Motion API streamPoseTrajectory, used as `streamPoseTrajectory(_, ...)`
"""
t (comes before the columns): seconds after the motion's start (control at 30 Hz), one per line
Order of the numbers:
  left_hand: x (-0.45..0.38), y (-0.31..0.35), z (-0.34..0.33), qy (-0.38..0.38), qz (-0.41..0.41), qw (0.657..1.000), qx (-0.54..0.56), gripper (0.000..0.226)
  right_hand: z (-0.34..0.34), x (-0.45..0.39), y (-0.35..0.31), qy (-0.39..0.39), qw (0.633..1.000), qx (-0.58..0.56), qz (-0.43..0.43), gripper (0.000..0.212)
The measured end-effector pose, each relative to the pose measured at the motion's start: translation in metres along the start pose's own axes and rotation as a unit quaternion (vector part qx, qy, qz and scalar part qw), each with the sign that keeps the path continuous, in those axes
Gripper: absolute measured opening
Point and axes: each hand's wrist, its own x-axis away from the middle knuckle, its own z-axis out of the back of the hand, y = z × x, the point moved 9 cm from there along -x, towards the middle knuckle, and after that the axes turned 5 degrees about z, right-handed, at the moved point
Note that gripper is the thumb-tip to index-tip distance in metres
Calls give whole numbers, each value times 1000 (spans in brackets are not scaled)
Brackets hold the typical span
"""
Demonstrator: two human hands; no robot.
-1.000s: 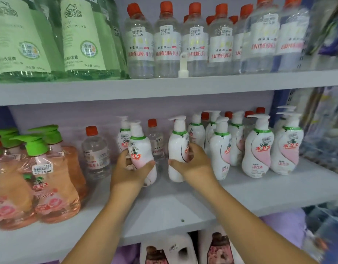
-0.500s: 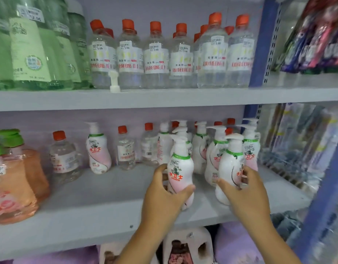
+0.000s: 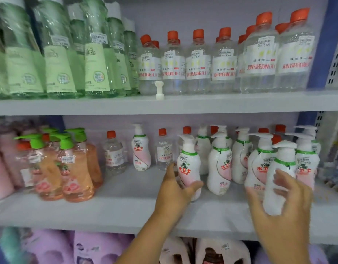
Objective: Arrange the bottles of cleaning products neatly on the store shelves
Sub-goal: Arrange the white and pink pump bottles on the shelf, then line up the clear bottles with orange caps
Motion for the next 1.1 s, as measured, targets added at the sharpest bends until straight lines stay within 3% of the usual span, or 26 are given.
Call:
streamPoseTrajectory(0.07,-13,-3,28,22,-2,1000,-8,84,-32,11,-35,-64,993,-85,53,53)
streamPoseTrajectory(0.13,-28,-3,83,123,-19,992,-16,86,-68,19,-57,-123,978,-161,55,39)
streamPoseTrajectory(0.23,-46,7,169,296,-47,947,-116,66,-132,32,-76,-212,953,-217,-21,37)
streamPoseTrajectory(0.3,-63,8,200,347,-30,914,-209,70,-183,43,-88,-269,929,-239,-89,36)
streamPoseTrajectory(0.4,-97,-8,200,316,-51,918,-234,98,-256,45,-84,-294,922,-190,-166,49)
streamPoseTrajectory(0.47,-113,-21,196,323,-71,912,-244,102,-291,31,-67,-268,937,-122,-188,59)
streamPoseTrajectory(0.57,-125,-37,200,329,-72,918,-209,101,-321,8,-44,-195,958,-94,-187,63)
streamPoseTrajectory(0.67,-128,-49,205,322,-96,928,-162,84,-344,-7,-30,-142,973,-75,-166,69)
streamPoseTrajectory(0.77,-133,-56,204,299,-78,938,-154,79,-368,-10,-10,-147,972,-60,-171,79)
streamPoseTrajectory(0.93,-130,-64,192,232,-29,959,-159,84,-361,-1,-12,-135,978,-34,-155,52)
streamPoseTrajectory(1.1,-107,-66,182,129,0,986,-105,82,-346,33,-34,-212,964,-19,-158,72)
